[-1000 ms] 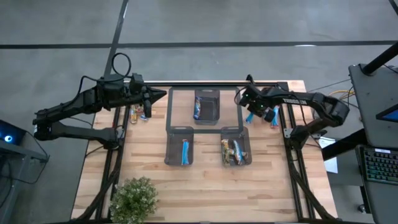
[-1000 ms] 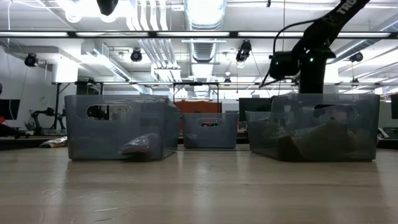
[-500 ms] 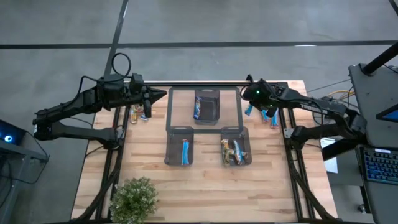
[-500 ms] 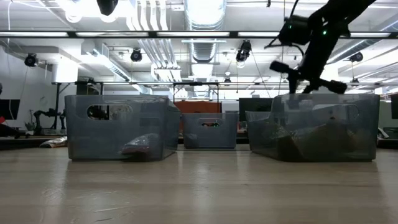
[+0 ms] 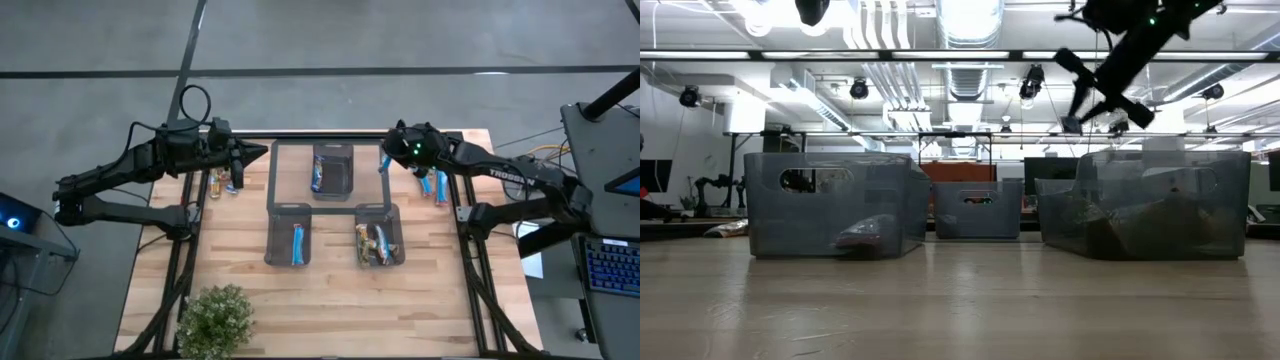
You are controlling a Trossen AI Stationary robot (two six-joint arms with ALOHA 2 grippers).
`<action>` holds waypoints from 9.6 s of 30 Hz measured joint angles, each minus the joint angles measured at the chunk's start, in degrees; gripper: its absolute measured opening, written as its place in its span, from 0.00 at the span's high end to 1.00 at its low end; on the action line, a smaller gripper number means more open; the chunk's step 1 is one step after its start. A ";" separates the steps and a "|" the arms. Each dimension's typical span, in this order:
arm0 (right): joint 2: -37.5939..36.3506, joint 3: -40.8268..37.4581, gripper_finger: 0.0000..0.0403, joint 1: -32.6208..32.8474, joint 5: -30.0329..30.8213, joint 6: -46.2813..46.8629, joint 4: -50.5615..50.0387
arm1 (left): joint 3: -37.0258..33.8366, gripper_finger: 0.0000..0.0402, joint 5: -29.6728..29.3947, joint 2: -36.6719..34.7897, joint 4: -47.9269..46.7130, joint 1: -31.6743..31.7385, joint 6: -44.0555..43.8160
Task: Pick and place Granola Bars by type
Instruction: Put the blue granola bar into the top black bin
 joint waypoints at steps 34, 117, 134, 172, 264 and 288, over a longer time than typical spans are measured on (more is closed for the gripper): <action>28.15 29.82 0.87 2.01 -11.28 -15.03 -5.56 | 0.01 1.00 0.00 0.00 0.00 0.00 -1.41; 42.76 29.48 0.87 1.10 -16.21 -9.78 -7.17 | -1.86 1.00 0.02 -0.02 -0.02 -0.01 -4.63; 42.76 29.48 0.87 1.10 -15.61 -9.78 -7.15 | -1.86 1.00 0.02 -0.02 -0.02 0.00 -4.61; 42.74 29.48 0.69 1.12 -15.38 -9.39 -7.47 | -1.86 1.00 0.02 0.00 -0.02 -0.01 -4.61; 4.00 28.48 0.98 13.80 -14.82 -48.04 -23.94 | -1.84 0.84 -0.04 -0.02 0.79 0.01 -4.47; 4.02 28.39 0.98 13.77 -14.65 -50.73 -25.06 | 12.05 0.51 -11.50 9.01 -26.25 0.38 -6.41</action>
